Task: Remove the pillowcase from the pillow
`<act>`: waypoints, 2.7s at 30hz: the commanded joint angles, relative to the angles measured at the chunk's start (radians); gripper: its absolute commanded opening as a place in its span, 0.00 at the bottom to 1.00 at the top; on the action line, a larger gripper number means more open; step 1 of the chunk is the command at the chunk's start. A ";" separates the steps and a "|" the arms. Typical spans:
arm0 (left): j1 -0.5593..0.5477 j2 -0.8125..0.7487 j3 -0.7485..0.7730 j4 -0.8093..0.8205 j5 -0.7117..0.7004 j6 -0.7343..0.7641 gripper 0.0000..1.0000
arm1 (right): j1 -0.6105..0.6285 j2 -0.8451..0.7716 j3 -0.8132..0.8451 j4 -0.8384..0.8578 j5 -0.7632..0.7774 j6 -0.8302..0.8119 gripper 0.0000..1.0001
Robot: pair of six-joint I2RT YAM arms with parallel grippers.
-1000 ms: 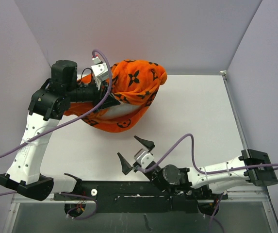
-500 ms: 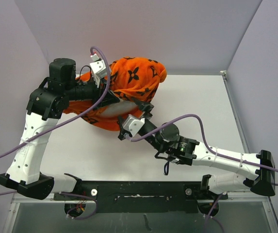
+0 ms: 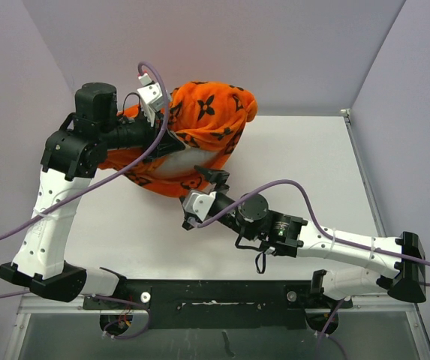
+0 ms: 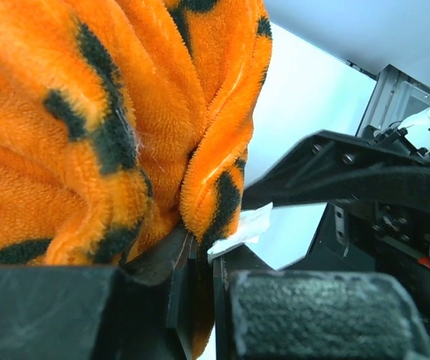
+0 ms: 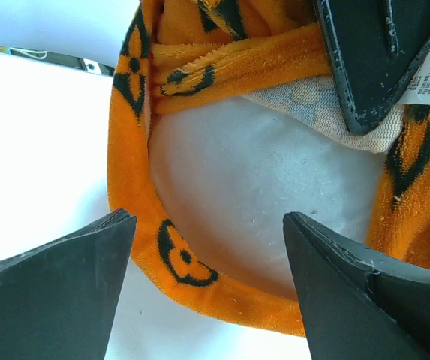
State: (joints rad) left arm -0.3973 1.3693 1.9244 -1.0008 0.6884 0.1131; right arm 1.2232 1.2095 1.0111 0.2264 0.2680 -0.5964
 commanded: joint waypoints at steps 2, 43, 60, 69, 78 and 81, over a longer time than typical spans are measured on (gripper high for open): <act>0.006 -0.010 0.073 0.029 0.040 -0.031 0.00 | -0.077 0.063 0.127 0.027 -0.016 -0.036 0.85; 0.129 -0.105 0.374 -0.142 -0.201 0.247 0.00 | -0.127 0.306 0.211 0.123 0.149 0.056 0.00; 0.129 -0.205 0.159 0.219 -0.576 0.348 0.00 | -0.138 -0.033 -0.157 0.054 0.327 0.385 0.00; 0.158 -0.169 -0.021 0.073 -0.413 0.150 0.00 | -0.121 -0.145 -0.187 -0.038 0.300 0.410 0.00; 0.256 0.023 -0.020 -0.099 0.165 -0.158 0.00 | -0.046 -0.243 -0.089 -0.236 0.056 0.255 0.43; 0.251 0.036 -0.017 -0.065 0.203 -0.216 0.00 | 0.009 -0.235 -0.013 -0.307 0.024 0.179 0.59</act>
State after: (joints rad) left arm -0.1719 1.3911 1.8854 -1.1435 0.8223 0.0166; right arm 1.1805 1.0061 0.8764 0.0265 0.3355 -0.3069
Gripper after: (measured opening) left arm 0.048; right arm 0.534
